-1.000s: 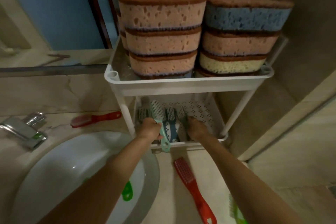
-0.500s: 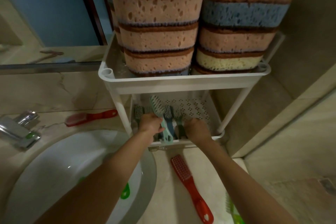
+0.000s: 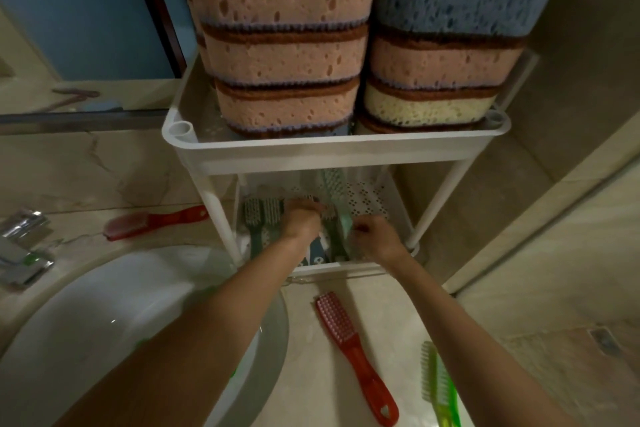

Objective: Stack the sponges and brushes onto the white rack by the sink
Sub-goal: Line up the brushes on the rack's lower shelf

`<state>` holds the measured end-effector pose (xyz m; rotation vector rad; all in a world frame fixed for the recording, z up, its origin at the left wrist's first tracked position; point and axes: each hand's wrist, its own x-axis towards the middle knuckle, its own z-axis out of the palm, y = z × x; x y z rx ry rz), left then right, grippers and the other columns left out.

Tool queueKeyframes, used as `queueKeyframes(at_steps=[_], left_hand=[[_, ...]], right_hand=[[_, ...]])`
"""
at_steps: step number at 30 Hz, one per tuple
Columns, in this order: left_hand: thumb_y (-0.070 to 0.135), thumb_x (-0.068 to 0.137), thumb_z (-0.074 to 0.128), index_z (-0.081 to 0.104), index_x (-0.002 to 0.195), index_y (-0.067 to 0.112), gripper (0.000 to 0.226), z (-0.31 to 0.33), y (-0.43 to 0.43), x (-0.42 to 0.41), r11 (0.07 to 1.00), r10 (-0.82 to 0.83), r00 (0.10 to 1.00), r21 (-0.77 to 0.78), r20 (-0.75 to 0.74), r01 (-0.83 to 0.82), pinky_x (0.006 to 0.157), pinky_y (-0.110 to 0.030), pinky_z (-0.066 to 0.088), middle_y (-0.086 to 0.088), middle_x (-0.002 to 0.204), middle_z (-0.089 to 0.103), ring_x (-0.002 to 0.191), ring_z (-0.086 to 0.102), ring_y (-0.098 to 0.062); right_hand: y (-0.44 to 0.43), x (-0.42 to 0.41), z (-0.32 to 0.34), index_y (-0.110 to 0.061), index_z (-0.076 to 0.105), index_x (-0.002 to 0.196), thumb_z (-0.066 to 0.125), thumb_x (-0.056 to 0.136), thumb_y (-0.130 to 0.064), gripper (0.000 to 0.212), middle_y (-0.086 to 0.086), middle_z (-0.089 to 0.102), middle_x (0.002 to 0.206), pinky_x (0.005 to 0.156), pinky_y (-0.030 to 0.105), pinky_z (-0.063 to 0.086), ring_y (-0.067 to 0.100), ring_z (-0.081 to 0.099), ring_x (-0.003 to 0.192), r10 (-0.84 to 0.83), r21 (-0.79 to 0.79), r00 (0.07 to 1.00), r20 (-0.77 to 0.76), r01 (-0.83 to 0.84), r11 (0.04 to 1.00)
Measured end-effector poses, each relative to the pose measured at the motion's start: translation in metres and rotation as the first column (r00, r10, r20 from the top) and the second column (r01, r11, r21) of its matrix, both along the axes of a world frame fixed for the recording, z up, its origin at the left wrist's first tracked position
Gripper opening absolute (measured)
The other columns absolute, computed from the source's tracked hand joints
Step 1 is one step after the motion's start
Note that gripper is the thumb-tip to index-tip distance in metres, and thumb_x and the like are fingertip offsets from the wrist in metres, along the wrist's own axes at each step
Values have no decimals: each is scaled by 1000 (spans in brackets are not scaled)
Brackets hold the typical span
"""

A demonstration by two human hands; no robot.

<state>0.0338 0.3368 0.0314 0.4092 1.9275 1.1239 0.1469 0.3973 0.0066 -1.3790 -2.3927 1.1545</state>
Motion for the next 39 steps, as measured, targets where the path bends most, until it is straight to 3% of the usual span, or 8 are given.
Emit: queueKeyframes(at_steps=[2,4,12,15,20,27,31,39], left_hand=[[3,99,31,59,116,0,33,-8,-7,-2,977,-187,933,-157,-307,144,95,-37,45,-21,126,56,113,56,-33],[2,98,31,57,122,0,35,-18,-14,-1,935,-348,827,-227,-441,272,94,-36,45,-21,127,56,114,55,-33],[28,103,17,43,135,19,43,-37,-34,3,677,-733,431,-507,-526,533,115,-49,16,-4,158,11,146,11,-21],[32,103,15,29,145,20,47,-43,-38,1,643,-764,402,-541,-505,543,119,-49,8,-4,160,-4,148,-4,-18],[36,102,17,27,146,20,48,-47,-45,-1,627,-775,364,-557,-516,545,119,-48,9,-6,160,-5,148,-6,-20],[42,100,16,25,147,23,52,-47,-56,-1,674,-739,435,-561,-515,480,118,-45,9,-7,159,10,147,7,-27],[43,100,15,38,140,15,54,-52,-66,3,708,-705,391,-561,-591,429,118,-44,14,-12,153,25,144,16,-29],[40,101,18,51,125,9,51,-48,-83,10,789,-613,424,-482,-667,382,112,-39,20,-13,137,45,132,33,-26]], right_hand=[[2,0,-3,-4,62,112,46,92,-1,26,13,65,111,90,25,46,25,61,106,-63,118,990,128,48,992],[3,-1,-6,-7,54,123,43,94,-3,31,12,59,124,98,30,44,25,57,115,-89,151,976,196,60,987],[3,-4,-20,-10,47,128,41,95,-6,34,13,60,121,91,33,49,28,60,109,-7,249,926,379,-95,964],[2,-3,-22,-11,44,131,40,96,-9,35,14,55,123,91,33,48,28,58,110,12,237,915,403,-117,964],[3,-7,-26,-17,37,140,38,96,-8,45,17,50,129,98,36,48,30,55,113,89,281,902,422,-224,933],[-5,-5,-27,-15,59,119,44,95,-12,28,12,56,116,89,32,49,25,58,98,134,305,934,330,-240,922],[-10,-3,-26,-12,62,114,42,96,-13,27,14,60,111,88,33,50,24,59,95,128,322,942,311,-231,918],[-24,6,-24,-12,66,109,47,94,-12,24,12,54,114,82,26,43,18,55,89,99,345,955,281,-197,918]])
